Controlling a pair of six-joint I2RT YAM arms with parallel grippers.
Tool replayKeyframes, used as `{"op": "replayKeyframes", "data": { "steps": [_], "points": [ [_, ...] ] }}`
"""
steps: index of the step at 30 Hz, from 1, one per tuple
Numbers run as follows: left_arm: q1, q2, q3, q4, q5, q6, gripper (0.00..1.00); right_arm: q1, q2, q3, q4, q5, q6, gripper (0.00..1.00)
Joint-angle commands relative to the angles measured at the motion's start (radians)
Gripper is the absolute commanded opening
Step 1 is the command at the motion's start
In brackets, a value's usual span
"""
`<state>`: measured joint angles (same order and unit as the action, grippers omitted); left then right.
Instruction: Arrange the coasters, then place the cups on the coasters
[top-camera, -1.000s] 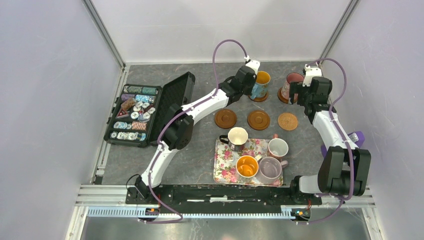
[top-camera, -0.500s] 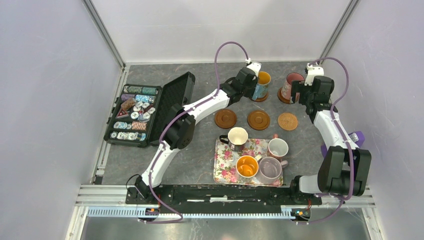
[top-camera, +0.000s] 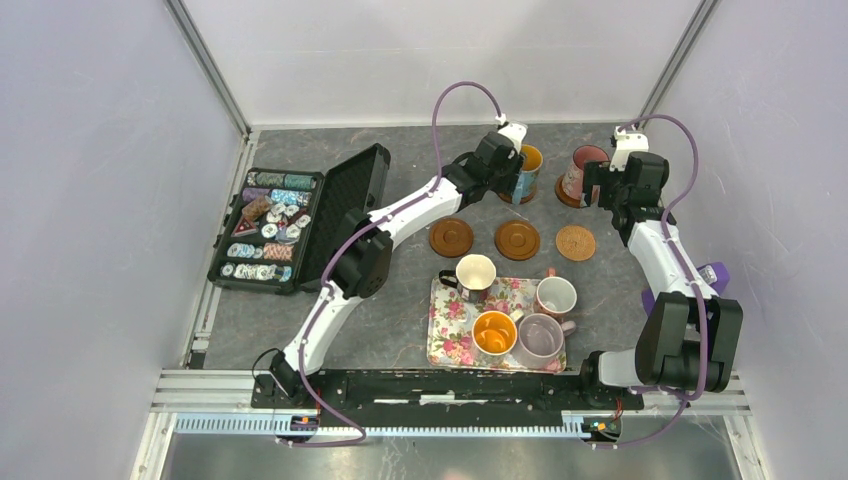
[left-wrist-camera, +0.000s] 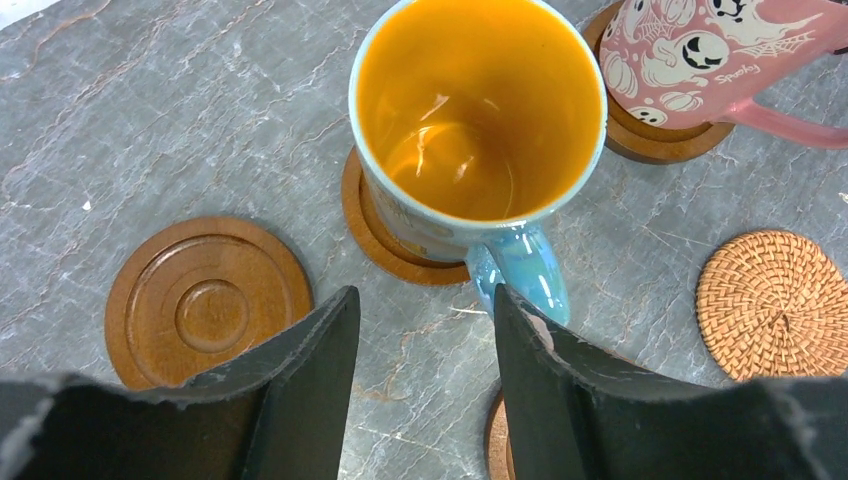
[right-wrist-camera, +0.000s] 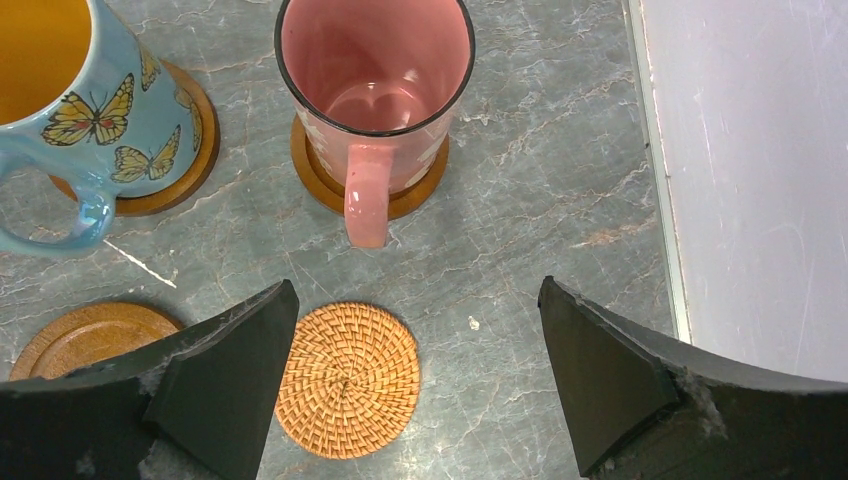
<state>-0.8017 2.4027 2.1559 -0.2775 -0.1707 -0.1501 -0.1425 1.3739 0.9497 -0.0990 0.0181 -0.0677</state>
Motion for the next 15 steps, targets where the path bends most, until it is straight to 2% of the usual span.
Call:
{"op": "replayKeyframes", "data": {
  "steps": [1, 9, 15],
  "points": [
    [-0.010, 0.036, 0.077, -0.006, 0.034, 0.036, 0.60, -0.005, -0.001, 0.032, 0.027, -0.015, -0.004, 0.98],
    [-0.009, -0.001, 0.059, -0.015, 0.044, 0.035, 0.71, -0.005, 0.003, 0.079, -0.034, -0.152, -0.121, 0.98],
    [0.007, -0.173, -0.055, -0.005, 0.091, 0.088, 0.80, -0.006, -0.009, 0.133, -0.107, -0.306, -0.229, 0.98]
  ]
}}
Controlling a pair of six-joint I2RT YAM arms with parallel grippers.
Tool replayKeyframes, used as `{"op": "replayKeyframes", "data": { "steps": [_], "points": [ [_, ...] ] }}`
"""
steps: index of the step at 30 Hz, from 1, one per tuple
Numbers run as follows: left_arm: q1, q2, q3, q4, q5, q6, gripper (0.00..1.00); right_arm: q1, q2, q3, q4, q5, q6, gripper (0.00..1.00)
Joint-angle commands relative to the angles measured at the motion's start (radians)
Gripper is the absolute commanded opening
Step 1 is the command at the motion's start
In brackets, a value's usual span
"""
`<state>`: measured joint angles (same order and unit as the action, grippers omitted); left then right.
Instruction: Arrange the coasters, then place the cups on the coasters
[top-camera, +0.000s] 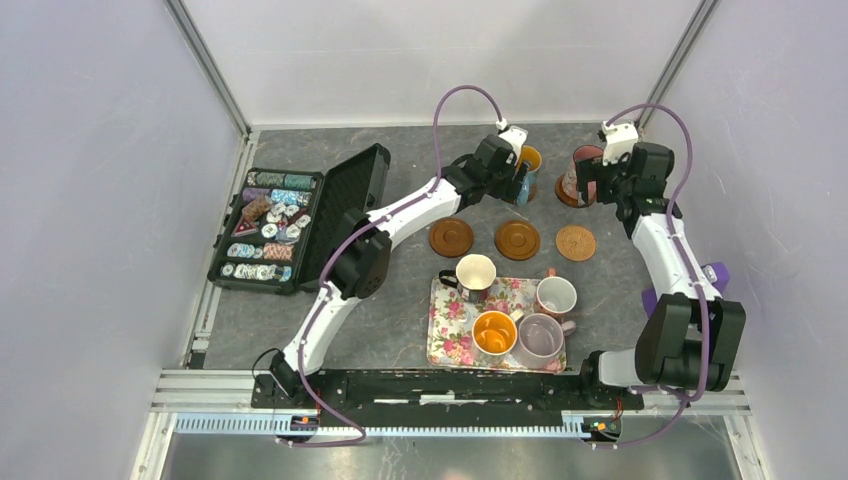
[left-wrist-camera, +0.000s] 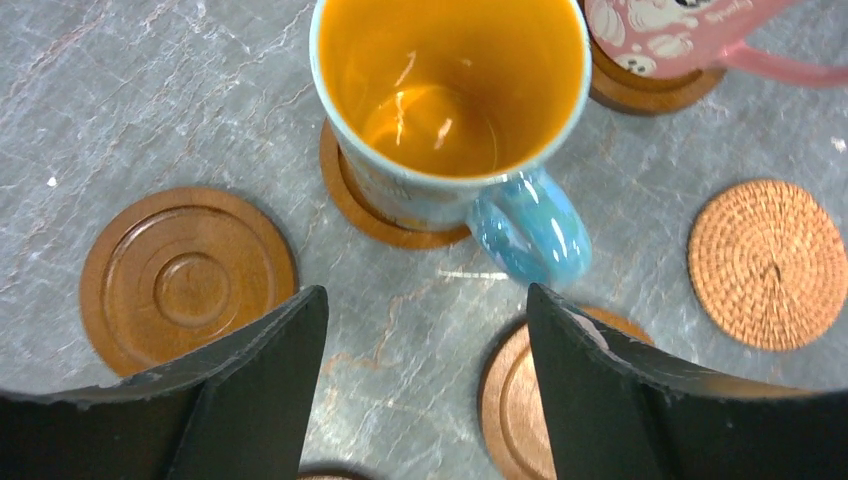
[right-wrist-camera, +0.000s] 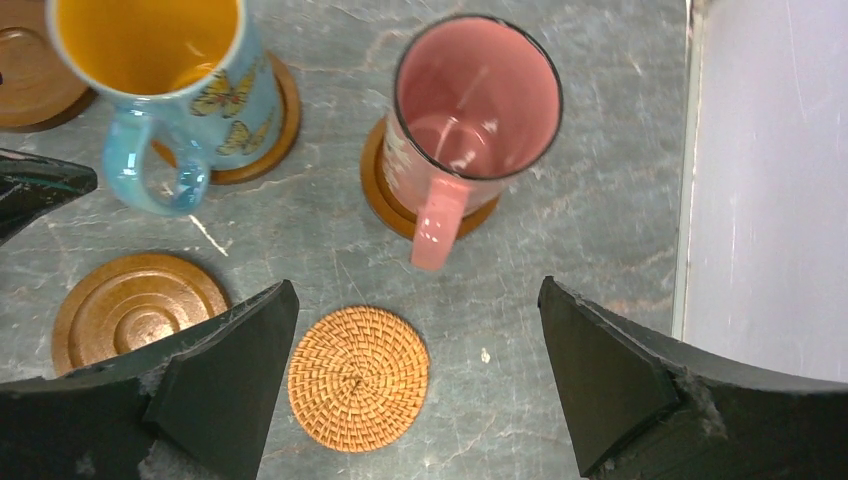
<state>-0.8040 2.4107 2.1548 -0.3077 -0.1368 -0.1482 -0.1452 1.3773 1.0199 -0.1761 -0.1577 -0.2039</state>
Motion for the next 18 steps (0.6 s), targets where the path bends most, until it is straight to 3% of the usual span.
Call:
{"op": "replayKeyframes", "data": {
  "steps": [1, 7, 10, 14, 18],
  "points": [
    [0.014, -0.217, -0.081, 0.015, 0.095, 0.114, 0.82, -0.004, -0.016, 0.063, -0.036, -0.149, -0.104, 0.98],
    [0.083, -0.508, -0.328, -0.147, 0.507, 0.353, 0.96, -0.004, -0.017, 0.081, -0.113, -0.295, -0.139, 0.98],
    [0.120, -0.665, -0.480, -0.224, 0.686, 0.477, 0.98, -0.003, -0.013, 0.130, -0.288, -0.486, -0.331, 0.98],
    [0.127, -0.817, -0.648, -0.269, 0.694, 0.568, 0.98, 0.004, -0.052, 0.149, -0.529, -0.705, -0.677, 0.98],
    [0.143, -0.919, -0.763, -0.277, 0.697, 0.544, 0.97, 0.105, -0.064, 0.173, -0.792, -0.723, -0.991, 0.97]
  ]
}}
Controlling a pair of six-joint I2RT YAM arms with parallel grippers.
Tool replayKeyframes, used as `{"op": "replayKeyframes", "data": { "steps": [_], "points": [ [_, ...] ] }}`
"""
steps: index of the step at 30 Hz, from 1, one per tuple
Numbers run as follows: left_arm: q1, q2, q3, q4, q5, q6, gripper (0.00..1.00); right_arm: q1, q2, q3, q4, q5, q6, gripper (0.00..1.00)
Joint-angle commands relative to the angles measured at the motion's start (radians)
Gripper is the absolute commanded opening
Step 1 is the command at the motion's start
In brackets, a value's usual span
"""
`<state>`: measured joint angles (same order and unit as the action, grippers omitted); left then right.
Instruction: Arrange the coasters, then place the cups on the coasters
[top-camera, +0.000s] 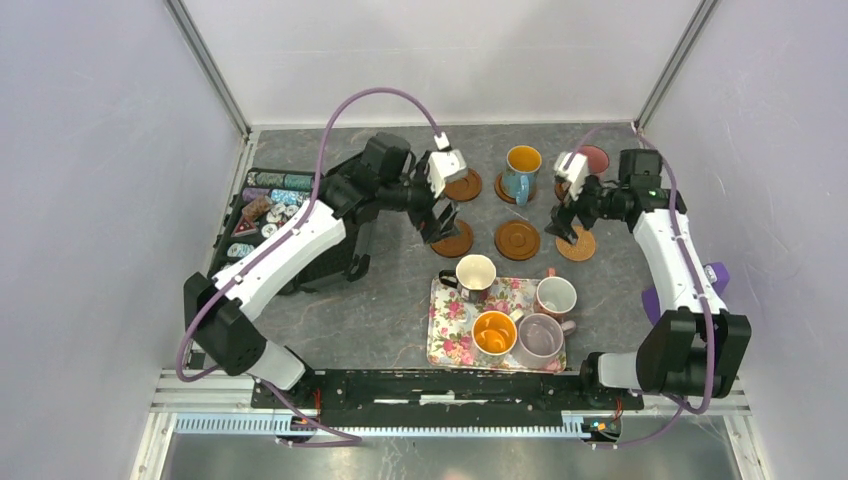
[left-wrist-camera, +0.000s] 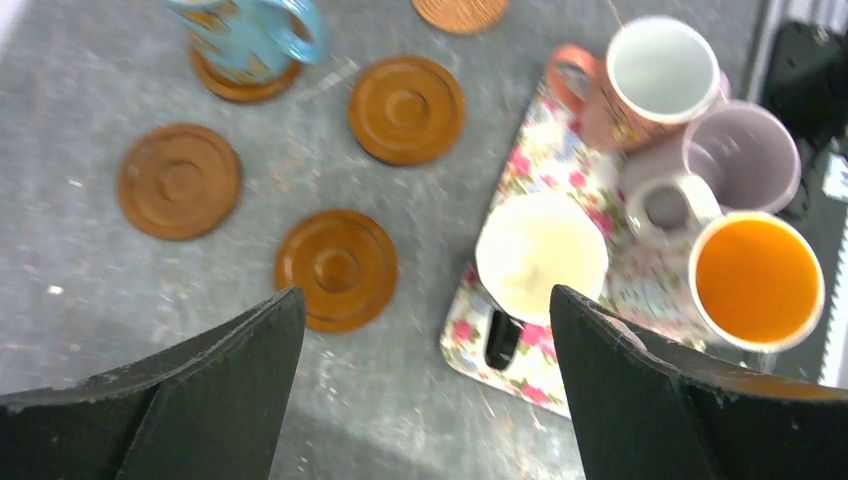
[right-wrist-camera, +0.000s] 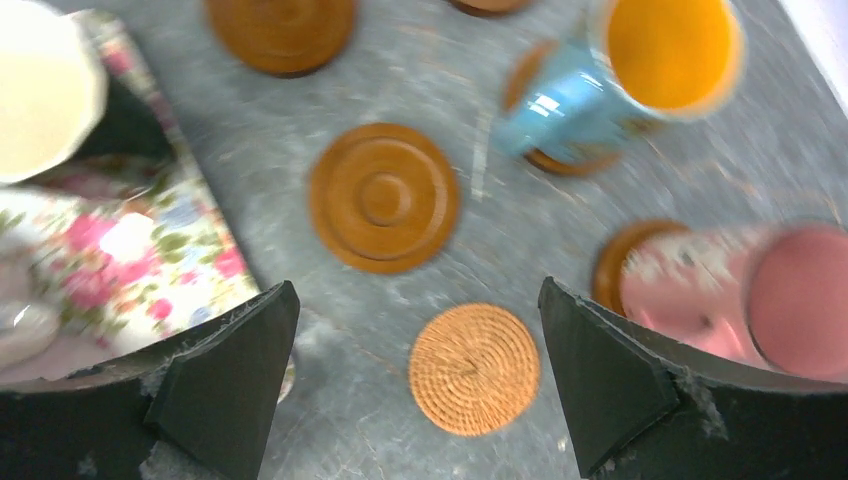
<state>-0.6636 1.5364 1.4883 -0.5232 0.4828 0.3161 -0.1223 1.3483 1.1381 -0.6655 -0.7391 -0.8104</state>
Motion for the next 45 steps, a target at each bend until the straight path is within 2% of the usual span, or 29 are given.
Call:
{"op": "replayKeyframes", "data": {
  "steps": [1, 8, 15, 21, 26, 34, 37, 45],
  "points": [
    [0.012, -0.058, -0.122, -0.056, 0.076, 0.065, 0.97, 0.109, -0.035, 0.052, -0.343, -0.141, -0.447, 0.96],
    [0.096, -0.120, -0.187, -0.003, 0.071, -0.057, 0.95, 0.262, -0.059, 0.011, -0.551, -0.115, -0.743, 0.90],
    [0.123, -0.174, -0.231, 0.047, 0.022, -0.114, 0.95, 0.430, -0.118, -0.091, -0.486, -0.059, -0.758, 0.83],
    [0.127, -0.200, -0.257, 0.052, 0.013, -0.114, 0.95, 0.535, -0.136, -0.143, -0.545, 0.013, -0.842, 0.75],
    [0.134, -0.205, -0.264, 0.051, 0.015, -0.112, 0.95, 0.601, -0.144, -0.174, -0.560, 0.041, -0.854, 0.69],
    [0.139, -0.215, -0.283, 0.052, 0.018, -0.109, 0.95, 0.631, -0.163, -0.192, -0.586, 0.057, -0.863, 0.67],
    [0.139, -0.218, -0.287, 0.059, 0.017, -0.114, 0.95, 0.644, -0.158, -0.197, -0.548, 0.048, -0.804, 0.65],
    [0.142, -0.229, -0.293, 0.062, 0.007, -0.114, 0.95, 0.699, -0.168, -0.246, -0.402, 0.064, -0.617, 0.52]
  ]
}}
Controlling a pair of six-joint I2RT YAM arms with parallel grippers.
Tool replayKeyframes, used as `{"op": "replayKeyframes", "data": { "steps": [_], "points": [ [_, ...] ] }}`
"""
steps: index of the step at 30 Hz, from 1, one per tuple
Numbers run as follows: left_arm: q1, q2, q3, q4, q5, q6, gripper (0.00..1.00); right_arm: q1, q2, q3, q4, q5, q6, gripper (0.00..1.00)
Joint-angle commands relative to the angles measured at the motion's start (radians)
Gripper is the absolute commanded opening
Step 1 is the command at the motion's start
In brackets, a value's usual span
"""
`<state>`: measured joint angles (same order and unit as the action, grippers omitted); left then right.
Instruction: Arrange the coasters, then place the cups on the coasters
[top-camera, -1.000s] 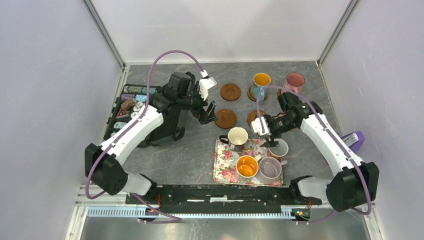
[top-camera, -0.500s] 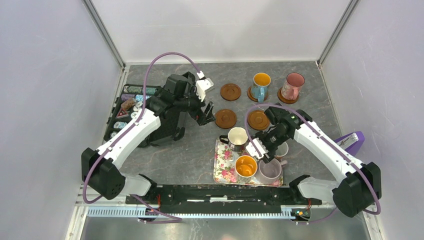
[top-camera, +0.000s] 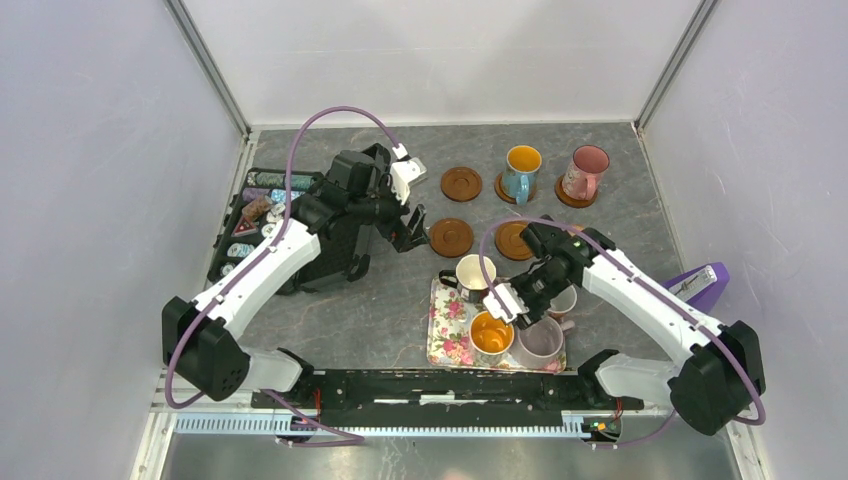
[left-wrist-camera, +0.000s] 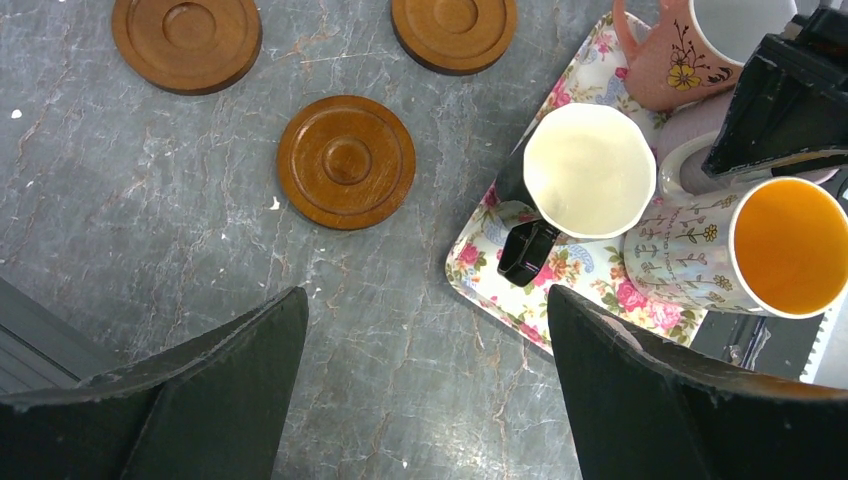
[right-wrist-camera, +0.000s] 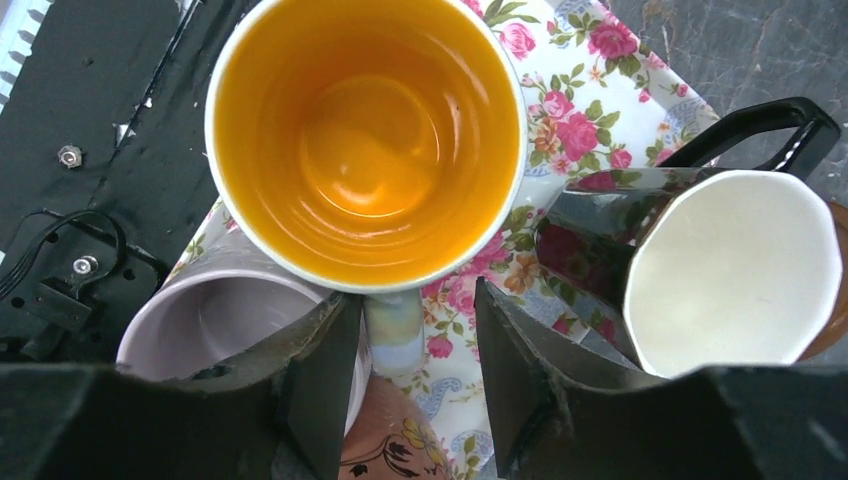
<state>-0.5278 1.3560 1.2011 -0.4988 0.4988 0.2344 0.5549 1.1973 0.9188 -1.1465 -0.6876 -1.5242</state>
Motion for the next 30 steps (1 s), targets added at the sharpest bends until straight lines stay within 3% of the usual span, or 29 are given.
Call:
{"op": "replayKeyframes", "data": {
  "steps": [1, 18, 27, 30],
  "points": [
    [0.006, -0.050, -0.008, 0.039, -0.009, -0.033, 0.95, 0.030, -0.022, -0.034, 0.091, 0.017, 0.108, 0.51],
    [0.014, -0.074, -0.027, 0.025, -0.033, -0.032, 0.95, 0.149, -0.026, -0.169, 0.321, 0.059, 0.242, 0.48],
    [0.016, -0.096, -0.043, 0.022, -0.052, -0.040, 0.95, 0.184, -0.022, -0.196, 0.333, 0.066, 0.246, 0.46],
    [0.018, -0.097, -0.044, 0.023, -0.055, -0.044, 0.95, 0.192, -0.020, -0.195, 0.326, 0.066, 0.248, 0.42]
  ]
}}
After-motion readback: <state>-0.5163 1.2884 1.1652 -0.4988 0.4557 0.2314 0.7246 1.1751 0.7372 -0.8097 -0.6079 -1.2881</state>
